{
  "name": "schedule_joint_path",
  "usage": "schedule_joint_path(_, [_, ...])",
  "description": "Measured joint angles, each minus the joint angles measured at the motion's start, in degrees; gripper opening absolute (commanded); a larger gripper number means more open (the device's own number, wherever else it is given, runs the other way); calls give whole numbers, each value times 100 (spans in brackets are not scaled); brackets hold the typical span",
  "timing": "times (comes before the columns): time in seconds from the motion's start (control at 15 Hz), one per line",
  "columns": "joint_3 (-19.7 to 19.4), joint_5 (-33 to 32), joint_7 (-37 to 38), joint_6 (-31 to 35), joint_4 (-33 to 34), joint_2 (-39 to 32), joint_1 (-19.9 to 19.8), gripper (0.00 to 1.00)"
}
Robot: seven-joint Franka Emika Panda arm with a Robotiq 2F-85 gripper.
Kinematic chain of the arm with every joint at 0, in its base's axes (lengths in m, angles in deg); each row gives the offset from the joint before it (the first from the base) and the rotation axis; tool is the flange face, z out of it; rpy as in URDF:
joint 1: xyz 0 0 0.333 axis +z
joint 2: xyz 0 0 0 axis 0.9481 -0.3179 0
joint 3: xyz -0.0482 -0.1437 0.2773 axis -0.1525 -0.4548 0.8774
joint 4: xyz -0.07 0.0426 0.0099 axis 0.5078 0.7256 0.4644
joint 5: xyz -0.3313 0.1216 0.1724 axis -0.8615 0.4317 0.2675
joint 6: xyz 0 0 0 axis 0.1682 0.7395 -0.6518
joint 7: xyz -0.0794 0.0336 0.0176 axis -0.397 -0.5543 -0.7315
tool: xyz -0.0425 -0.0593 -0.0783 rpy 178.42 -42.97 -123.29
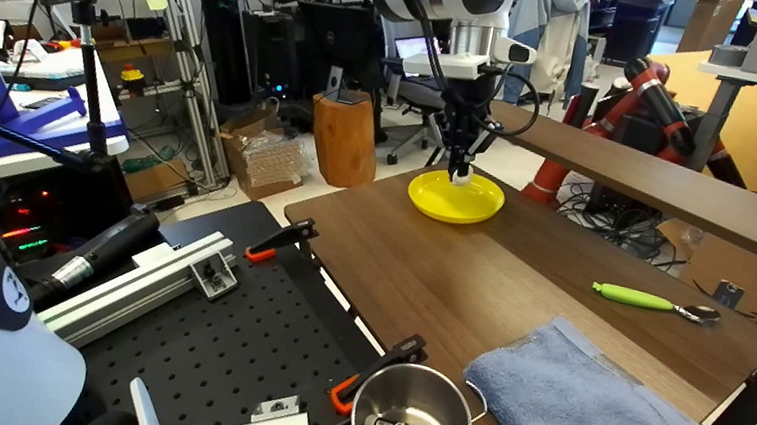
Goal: Put the white sponge with a black strap on the yellow plate
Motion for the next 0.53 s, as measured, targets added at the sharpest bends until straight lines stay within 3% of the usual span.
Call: schedule_joint_path(0.53, [-2,2,263,-1,839,-774,130,4])
